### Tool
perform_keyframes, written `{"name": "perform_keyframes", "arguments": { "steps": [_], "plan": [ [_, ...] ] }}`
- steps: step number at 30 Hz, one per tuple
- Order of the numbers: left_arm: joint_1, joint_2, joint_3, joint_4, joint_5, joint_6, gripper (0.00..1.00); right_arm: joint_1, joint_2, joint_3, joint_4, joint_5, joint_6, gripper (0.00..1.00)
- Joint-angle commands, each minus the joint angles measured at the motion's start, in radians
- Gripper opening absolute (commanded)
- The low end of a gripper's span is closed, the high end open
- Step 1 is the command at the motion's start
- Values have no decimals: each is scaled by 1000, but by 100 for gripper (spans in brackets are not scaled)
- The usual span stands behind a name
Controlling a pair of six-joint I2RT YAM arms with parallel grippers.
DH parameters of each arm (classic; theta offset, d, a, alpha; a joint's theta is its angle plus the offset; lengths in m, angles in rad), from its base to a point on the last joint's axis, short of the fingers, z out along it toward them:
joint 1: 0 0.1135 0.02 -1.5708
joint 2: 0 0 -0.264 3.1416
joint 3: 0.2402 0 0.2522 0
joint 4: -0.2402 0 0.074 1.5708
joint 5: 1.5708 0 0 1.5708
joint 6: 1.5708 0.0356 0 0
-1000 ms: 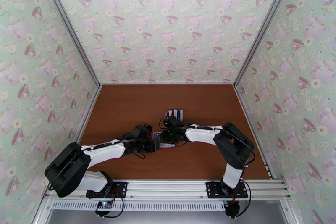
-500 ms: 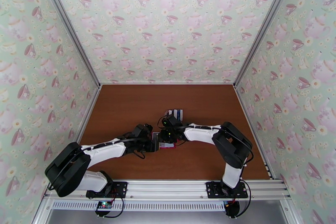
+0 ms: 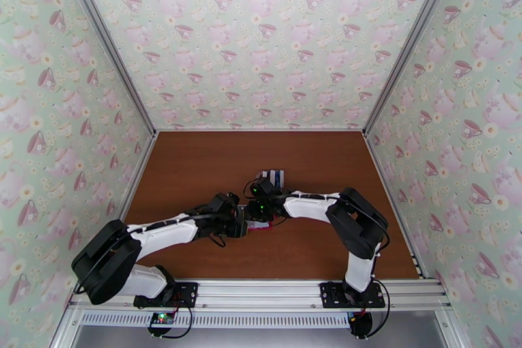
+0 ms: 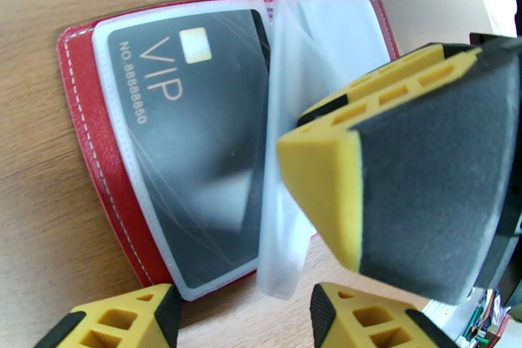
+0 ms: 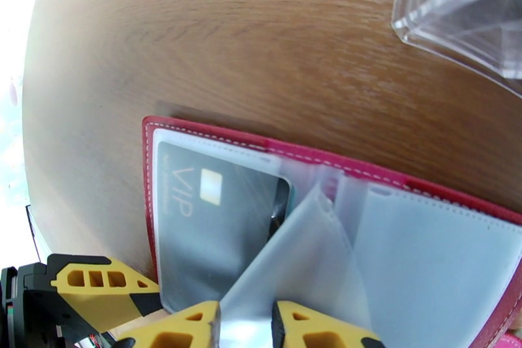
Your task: Put the credit cards into the card holder
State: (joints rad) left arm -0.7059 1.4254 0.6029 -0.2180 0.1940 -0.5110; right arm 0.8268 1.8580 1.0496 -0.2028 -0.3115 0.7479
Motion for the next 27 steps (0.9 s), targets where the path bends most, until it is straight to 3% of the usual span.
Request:
{"name": "perform_keyframes", "arguments": {
  "steps": [1, 11, 18, 27],
  "plan": [
    [-19, 42, 9, -42, -31, 33, 60, 9, 34, 29, -12, -31, 17, 28],
    [-32, 75, 21, -75, -85, 26, 57, 6, 17, 17, 3, -41, 30, 28],
    [-31, 65, 24, -77, -114, 14, 49, -29, -86, 1, -25, -27, 13, 32],
    [-20, 15, 34, -66, -101, -5, 48, -85, -231, -31, -89, 8, -23, 36]
  ]
}}
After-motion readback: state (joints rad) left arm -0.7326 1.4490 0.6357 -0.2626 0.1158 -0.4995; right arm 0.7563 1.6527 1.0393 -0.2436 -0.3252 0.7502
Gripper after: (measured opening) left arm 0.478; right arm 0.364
